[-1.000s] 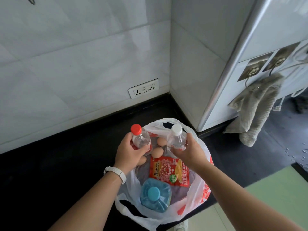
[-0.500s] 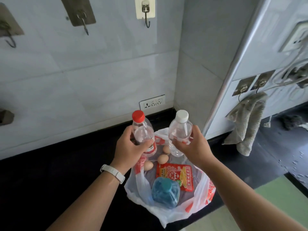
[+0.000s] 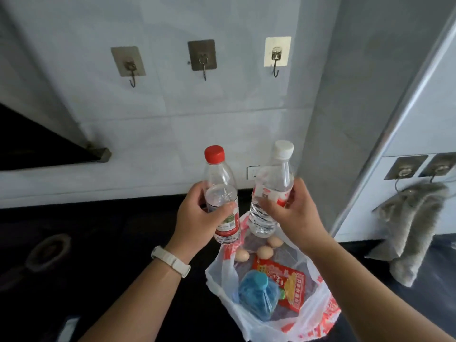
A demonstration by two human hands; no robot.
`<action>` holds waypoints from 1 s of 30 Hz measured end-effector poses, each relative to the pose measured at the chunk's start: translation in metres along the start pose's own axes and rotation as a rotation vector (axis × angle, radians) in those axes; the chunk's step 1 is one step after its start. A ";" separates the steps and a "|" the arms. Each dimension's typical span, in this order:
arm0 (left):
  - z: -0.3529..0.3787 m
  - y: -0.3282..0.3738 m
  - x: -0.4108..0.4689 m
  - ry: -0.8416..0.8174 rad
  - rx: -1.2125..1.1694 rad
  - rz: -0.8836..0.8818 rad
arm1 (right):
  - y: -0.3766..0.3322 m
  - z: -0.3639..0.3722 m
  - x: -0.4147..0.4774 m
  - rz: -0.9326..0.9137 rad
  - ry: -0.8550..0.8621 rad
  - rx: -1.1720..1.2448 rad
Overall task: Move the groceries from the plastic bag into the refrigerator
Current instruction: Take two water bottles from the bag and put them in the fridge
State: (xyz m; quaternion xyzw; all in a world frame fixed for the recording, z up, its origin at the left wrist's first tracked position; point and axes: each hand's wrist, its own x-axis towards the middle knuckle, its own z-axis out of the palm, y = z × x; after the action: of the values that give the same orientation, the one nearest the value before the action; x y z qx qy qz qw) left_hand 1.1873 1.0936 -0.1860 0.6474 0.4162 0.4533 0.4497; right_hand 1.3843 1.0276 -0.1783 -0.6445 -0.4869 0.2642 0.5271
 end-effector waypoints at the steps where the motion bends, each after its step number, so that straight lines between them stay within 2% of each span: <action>1: -0.002 0.003 -0.005 0.030 -0.004 -0.011 | -0.002 0.000 0.001 -0.011 -0.034 0.012; 8: -0.010 0.016 -0.052 0.267 0.038 -0.099 | -0.006 0.011 -0.003 -0.046 -0.267 0.057; 12: -0.015 0.017 -0.088 0.415 0.093 -0.169 | -0.004 0.028 -0.014 -0.015 -0.459 0.114; 22: -0.050 0.020 -0.191 0.783 0.243 -0.326 | -0.022 0.094 -0.065 -0.083 -0.841 0.188; 30: -0.092 0.029 -0.263 0.990 0.262 -0.371 | -0.053 0.146 -0.118 -0.178 -1.011 0.151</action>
State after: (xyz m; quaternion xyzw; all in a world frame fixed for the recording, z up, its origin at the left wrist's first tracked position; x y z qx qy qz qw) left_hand 1.0385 0.8569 -0.1970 0.3227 0.7384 0.5616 0.1880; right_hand 1.1955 0.9805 -0.1932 -0.3527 -0.7131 0.5312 0.2915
